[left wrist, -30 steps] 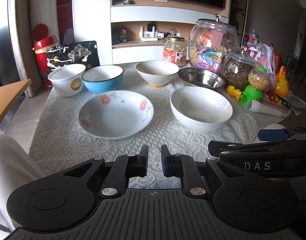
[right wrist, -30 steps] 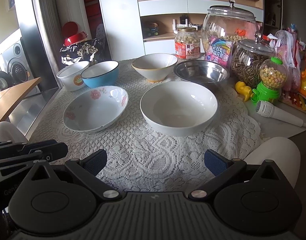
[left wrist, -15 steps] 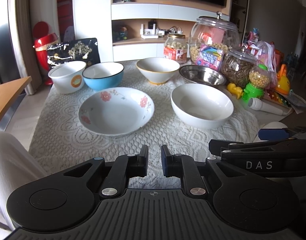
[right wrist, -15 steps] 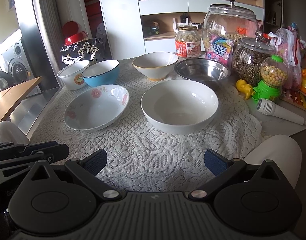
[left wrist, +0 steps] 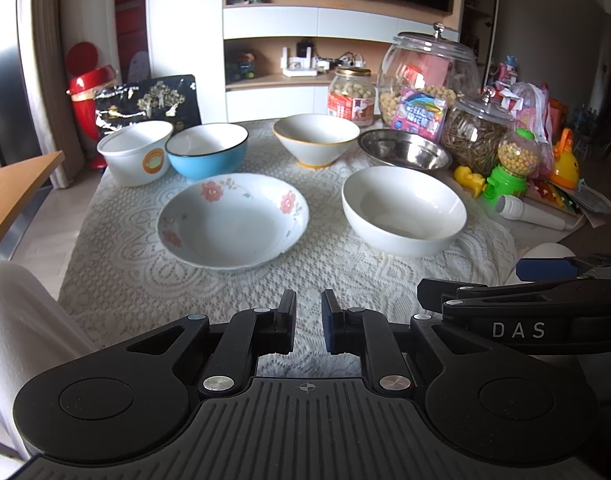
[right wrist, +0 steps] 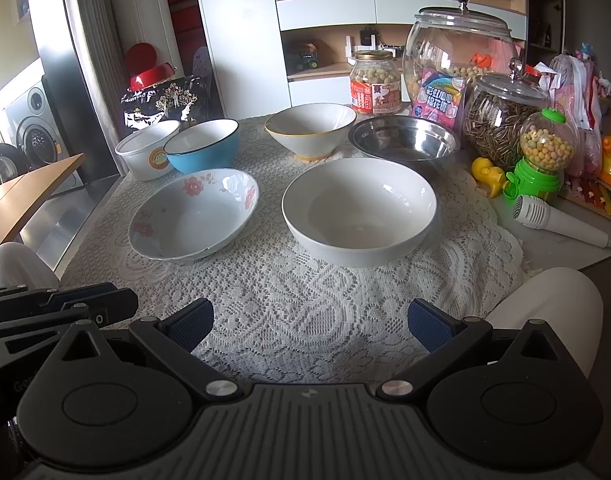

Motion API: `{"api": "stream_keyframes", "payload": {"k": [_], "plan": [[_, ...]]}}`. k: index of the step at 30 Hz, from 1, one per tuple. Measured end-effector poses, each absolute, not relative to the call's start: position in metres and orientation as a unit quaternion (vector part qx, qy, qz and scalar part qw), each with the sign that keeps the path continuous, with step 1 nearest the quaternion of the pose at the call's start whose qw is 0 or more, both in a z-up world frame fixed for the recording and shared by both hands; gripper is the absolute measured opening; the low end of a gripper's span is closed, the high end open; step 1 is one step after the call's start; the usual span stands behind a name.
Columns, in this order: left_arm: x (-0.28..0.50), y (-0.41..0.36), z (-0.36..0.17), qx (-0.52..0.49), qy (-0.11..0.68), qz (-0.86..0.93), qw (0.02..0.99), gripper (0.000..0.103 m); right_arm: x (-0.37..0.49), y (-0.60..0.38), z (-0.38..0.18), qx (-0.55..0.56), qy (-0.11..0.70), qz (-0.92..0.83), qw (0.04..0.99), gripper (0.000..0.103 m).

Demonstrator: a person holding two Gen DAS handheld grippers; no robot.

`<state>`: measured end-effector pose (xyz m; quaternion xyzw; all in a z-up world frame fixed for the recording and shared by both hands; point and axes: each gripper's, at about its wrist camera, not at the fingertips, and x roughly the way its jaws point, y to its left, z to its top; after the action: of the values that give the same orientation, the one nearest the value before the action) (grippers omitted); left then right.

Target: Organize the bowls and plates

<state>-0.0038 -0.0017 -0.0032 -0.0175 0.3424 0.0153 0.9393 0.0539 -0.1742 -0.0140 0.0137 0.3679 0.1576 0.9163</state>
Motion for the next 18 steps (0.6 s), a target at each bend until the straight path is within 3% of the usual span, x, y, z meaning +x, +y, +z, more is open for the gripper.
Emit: {"api": "stream_keyframes", "payload": {"k": [18], "plan": [[-0.0031, -0.0011, -0.004, -0.018, 0.345, 0.015, 0.938, 0.017, 0.0535, -0.1743, -0.0147, 0.016, 0.37, 0.159, 0.915, 0.103]]}}
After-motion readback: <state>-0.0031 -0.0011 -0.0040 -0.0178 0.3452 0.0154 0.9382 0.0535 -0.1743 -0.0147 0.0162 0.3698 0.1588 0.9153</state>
